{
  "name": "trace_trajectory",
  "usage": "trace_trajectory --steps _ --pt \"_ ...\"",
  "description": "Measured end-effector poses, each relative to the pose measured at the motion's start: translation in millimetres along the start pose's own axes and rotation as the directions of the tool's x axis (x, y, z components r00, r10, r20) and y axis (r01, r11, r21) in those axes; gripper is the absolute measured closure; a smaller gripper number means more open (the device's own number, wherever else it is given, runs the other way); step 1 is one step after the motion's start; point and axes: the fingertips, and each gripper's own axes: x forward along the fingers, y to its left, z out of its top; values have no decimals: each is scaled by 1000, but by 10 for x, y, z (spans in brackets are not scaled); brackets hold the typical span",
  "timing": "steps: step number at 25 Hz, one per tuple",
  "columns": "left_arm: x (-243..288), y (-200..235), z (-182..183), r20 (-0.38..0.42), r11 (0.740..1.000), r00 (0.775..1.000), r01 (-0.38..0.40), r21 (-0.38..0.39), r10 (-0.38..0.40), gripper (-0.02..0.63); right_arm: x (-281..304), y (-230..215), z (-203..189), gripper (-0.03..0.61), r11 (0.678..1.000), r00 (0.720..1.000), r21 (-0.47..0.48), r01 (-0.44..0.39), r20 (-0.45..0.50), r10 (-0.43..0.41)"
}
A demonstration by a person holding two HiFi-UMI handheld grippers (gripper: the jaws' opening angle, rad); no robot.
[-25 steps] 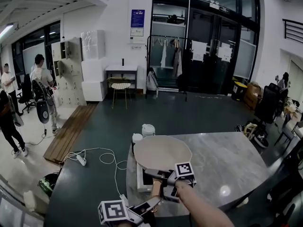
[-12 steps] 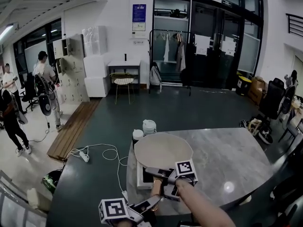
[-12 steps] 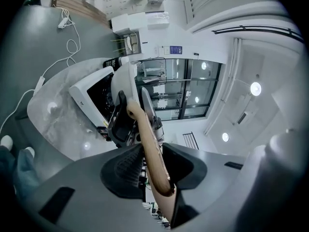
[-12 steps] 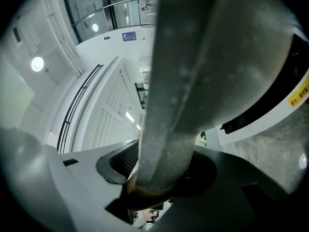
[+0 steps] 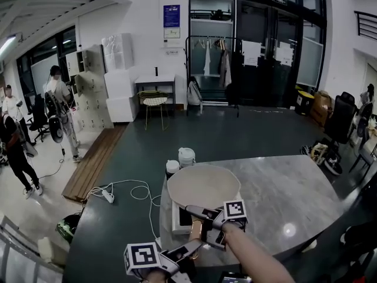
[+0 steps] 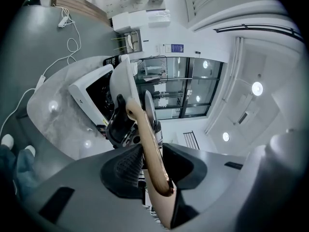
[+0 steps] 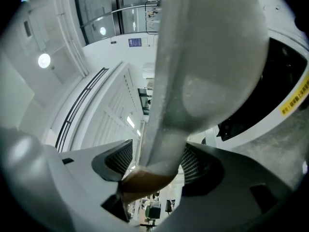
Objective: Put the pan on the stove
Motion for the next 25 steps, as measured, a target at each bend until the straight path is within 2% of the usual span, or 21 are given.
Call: trace_trajectory --steps 4,8,9,11,15,20,25 --pt "-2 -35 -16 -8 1000 1000 16 -17 -16 480 -245 -17 -10 281 995 993 94 -32 115 21" --pt "-17 87 -41 -22 1000 999 -24 -9 24 483 -490 -34 -115 286 984 981 170 -47 193 14" --pt "-11 105 -53 -25 1000 999 -24 -13 24 485 -525 -41 -144 338 981 978 187 -46 208 6" --pt "4 103 -85 -28 999 1000 -9 -31 8 486 -561 -65 -176 374 976 971 214 -40 238 -13" --pt "-29 245 -105 -41 999 998 -53 -11 53 491 -569 -129 -210 376 974 966 225 -28 257 -32" --pt "-2 258 -139 -44 999 998 -45 -22 44 492 -597 -168 -204 376 971 955 238 -12 290 -59" --pt "0 447 -123 -33 995 994 -105 -5 104 497 -586 -274 -195 384 969 942 247 3 325 -86"
